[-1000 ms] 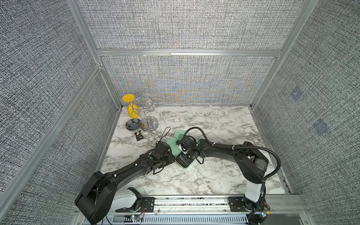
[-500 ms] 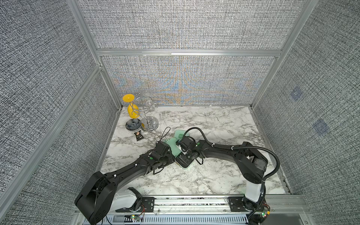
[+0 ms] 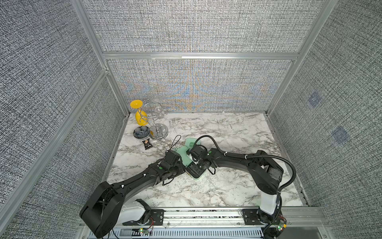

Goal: Organize nail clipper sets
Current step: Adjust the nail clipper in the storage box.

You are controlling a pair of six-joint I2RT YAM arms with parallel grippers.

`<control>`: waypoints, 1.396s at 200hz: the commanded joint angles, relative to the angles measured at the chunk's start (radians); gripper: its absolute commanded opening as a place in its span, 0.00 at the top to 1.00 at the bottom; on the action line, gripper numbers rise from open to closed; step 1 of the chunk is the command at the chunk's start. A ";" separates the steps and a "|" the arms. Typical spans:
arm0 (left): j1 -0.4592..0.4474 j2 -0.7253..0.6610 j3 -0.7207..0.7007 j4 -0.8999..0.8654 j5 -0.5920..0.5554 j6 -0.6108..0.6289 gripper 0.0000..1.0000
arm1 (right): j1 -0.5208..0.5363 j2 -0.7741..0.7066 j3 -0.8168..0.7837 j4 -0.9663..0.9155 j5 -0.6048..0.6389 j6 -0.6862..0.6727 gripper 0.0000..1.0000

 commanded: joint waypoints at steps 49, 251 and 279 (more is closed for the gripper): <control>-0.001 0.002 0.005 0.003 0.000 0.004 0.49 | -0.001 -0.005 0.021 -0.042 -0.008 -0.012 0.82; 0.000 -0.011 -0.002 -0.004 -0.005 0.003 0.49 | -0.003 0.069 0.066 -0.059 0.089 0.020 0.79; -0.001 -0.018 -0.003 -0.010 -0.009 0.004 0.49 | -0.001 0.078 0.068 -0.058 0.072 0.022 0.79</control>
